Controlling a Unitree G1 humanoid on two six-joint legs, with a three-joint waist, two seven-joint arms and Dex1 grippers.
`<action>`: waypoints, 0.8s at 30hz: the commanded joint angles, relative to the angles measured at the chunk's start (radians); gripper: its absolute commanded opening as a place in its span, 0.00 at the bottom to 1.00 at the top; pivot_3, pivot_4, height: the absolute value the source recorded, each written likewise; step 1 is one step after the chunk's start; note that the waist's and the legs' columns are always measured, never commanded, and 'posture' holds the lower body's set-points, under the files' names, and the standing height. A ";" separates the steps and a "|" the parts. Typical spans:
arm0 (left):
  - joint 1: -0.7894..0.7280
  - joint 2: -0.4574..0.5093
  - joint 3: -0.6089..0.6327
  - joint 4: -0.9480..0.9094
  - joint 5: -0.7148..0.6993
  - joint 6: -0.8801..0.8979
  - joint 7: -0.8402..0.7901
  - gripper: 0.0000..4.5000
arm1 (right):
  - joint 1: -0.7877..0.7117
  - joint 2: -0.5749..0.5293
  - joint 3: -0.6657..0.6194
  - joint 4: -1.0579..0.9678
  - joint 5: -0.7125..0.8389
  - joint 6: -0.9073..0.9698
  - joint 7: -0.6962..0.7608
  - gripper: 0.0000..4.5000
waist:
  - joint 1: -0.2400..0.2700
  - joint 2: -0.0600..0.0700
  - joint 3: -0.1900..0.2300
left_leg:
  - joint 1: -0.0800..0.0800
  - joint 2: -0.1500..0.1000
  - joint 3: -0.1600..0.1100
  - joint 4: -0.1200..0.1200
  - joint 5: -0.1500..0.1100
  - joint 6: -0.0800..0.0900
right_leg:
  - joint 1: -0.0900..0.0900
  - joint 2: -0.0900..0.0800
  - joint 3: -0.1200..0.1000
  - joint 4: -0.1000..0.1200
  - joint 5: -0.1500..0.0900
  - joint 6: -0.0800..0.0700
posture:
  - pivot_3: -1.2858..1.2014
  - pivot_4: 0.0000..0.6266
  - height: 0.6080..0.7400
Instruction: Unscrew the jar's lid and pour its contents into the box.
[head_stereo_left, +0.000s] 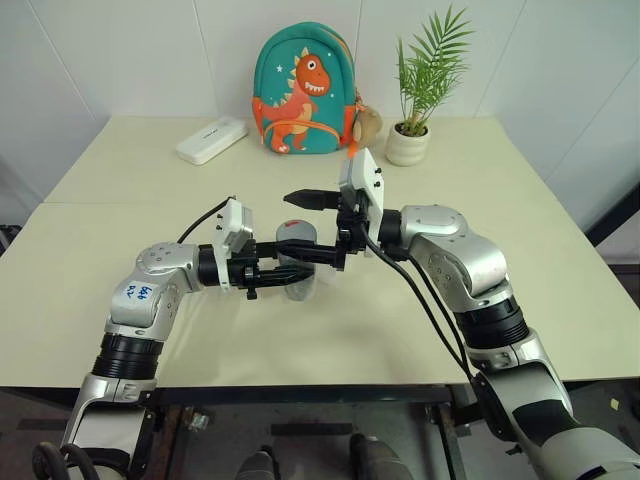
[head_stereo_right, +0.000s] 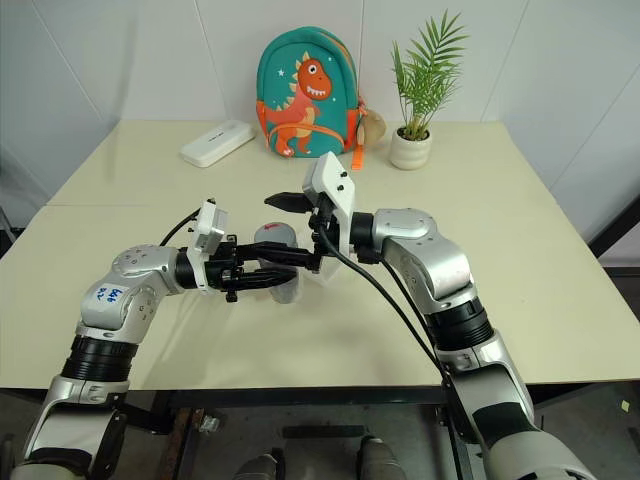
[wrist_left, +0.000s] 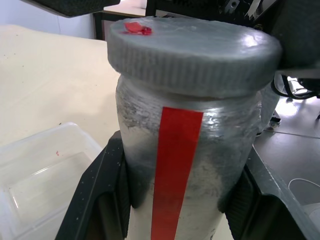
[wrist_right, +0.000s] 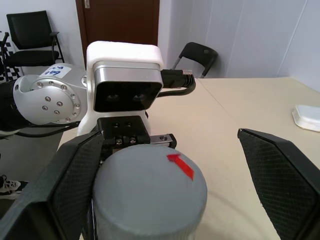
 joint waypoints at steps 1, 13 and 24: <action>-0.004 0.007 0.019 -0.022 -0.017 -0.021 -0.014 0.43 | 0.001 -0.038 -0.059 -0.005 0.002 -0.005 0.002 1.00 | 0.000 0.000 0.000 | 0.000 0.000 0.000 0.000 0.000 0.000 | 0.000 0.000 0.000 0.000 0.000 0.000 | 0.52 0.24 1.00; -0.002 0.012 0.023 -0.025 -0.020 -0.018 -0.013 0.43 | 0.007 -0.050 -0.080 -0.009 0.043 0.020 0.046 1.00 | 0.000 0.000 0.000 | 0.000 0.000 0.000 0.000 0.000 0.000 | 0.000 0.000 0.000 0.000 0.000 0.000 | 0.52 0.24 1.00; -0.006 0.015 0.029 -0.021 -0.019 -0.019 -0.016 0.43 | 0.006 -0.034 -0.102 -0.084 0.184 0.133 0.106 1.00 | 0.000 0.000 0.000 | 0.000 0.000 0.000 0.000 0.000 0.000 | 0.000 0.000 0.000 0.000 0.000 0.000 | 0.52 0.24 1.00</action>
